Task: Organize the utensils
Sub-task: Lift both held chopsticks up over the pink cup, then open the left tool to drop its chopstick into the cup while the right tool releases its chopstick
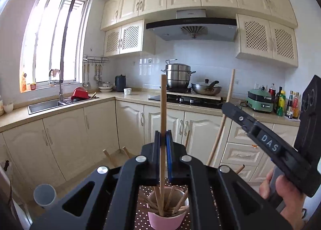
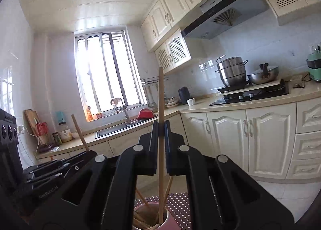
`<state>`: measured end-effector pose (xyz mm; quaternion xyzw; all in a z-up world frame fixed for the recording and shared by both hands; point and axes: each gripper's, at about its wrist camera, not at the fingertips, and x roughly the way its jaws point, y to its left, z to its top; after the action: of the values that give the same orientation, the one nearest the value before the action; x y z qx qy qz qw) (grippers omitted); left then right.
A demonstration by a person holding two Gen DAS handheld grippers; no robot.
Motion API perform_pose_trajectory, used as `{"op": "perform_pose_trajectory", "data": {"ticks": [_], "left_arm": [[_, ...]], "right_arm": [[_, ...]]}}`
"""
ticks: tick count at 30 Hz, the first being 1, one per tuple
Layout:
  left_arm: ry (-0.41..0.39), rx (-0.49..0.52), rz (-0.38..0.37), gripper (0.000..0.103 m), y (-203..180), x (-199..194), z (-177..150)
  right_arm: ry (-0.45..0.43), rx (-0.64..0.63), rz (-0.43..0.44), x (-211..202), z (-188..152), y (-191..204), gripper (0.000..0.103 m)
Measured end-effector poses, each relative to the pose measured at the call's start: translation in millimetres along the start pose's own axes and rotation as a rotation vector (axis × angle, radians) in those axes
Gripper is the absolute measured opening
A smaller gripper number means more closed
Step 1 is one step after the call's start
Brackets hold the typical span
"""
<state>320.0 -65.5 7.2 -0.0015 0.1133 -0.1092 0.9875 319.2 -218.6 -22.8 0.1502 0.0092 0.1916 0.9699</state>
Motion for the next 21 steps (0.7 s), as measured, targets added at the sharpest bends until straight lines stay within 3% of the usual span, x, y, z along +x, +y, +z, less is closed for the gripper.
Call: {"op": "perform_pose_trajectory", "data": {"ticks": [4,9,10,11,13,21], "left_arm": [[0.000,0.012,-0.036,0.006,-1.7,0.5,-1.0],[-0.006,0.047,-0.013,0.007,-2.6,2.2,-3.0],[-0.004,0.045,-0.014,0.010,-2.1,2.4,-2.9],[0.001,0.044,-0.011,0.023,-1.8,2.3,-3.1],[0.011,0.039,-0.007,0.039,-1.1,3.1,-3.4],[0.027,0.022,0.006,0.044,6.5,-2.4,-6.6]], "right_arm": [[0.000,0.018,0.040,6.8,-3.2,-1.7,0.006],[0.027,-0.028,0.073,10.3,-10.3,4.8,0.006],[0.035,-0.027,0.080,10.7,-12.0,4.9,0.006],[0.041,-0.031,0.079,11.2,-12.8,4.3,0.006],[0.052,-0.042,0.084,11.3,-14.5,4.4,0.006],[0.092,-0.112,0.090,3.0,-19.8,13.8,0.006]]}}
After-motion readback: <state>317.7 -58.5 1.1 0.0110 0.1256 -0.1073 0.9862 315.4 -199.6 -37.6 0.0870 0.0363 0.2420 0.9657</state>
